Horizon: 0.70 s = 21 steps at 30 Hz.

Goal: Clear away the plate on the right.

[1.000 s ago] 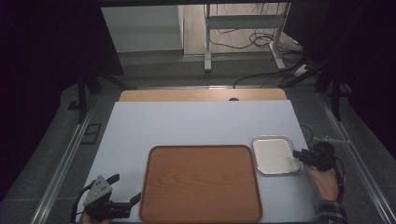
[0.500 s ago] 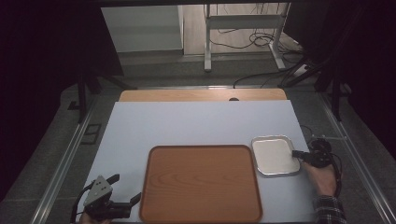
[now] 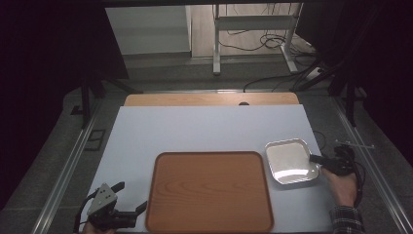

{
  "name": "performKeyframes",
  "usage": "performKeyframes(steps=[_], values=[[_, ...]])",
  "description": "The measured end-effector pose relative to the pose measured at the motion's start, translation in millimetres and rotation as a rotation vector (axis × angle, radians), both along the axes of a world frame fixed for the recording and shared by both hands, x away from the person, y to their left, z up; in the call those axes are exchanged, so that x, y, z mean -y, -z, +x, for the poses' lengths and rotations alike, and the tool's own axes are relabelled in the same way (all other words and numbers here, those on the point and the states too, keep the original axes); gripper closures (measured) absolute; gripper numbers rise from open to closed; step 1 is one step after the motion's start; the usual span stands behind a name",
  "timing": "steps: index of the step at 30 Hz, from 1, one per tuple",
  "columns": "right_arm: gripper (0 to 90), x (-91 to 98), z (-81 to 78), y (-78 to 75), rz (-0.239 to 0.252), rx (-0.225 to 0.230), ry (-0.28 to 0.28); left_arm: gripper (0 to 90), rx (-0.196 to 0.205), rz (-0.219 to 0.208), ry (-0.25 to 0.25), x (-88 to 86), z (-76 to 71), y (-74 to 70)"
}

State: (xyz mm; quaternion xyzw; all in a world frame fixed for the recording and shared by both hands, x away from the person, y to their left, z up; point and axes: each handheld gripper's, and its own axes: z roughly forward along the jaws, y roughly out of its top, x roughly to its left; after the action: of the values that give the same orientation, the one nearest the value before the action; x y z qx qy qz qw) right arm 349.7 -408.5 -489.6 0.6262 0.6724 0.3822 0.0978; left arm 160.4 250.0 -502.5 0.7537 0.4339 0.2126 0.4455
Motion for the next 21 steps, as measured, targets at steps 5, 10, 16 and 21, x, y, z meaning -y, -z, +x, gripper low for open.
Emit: performKeyframes(steps=[5, 10, 16, 21], values=[[88.2, -3.1, -4.0, -3.9, 0.003, 0.011, 0.004, 0.0, 0.001, 0.001, -0.001, 0.0, -0.1, -0.1], [88.2, -8.3, -7.8, -7.2, 0.008, 0.026, -0.007, 0.0, 0.001, 0.002, 0.000, 0.1, -0.1, -0.1], [88.2, -15.3, -13.3, -10.0, 0.030, 0.034, -0.025, 0.0, 0.001, 0.002, 0.001, 0.1, 0.0, -0.1], [88.2, -23.4, -17.2, -10.7, 0.033, 0.031, -0.042, 0.0, 0.003, 0.000, 0.000, -0.1, -0.2, -0.2]])
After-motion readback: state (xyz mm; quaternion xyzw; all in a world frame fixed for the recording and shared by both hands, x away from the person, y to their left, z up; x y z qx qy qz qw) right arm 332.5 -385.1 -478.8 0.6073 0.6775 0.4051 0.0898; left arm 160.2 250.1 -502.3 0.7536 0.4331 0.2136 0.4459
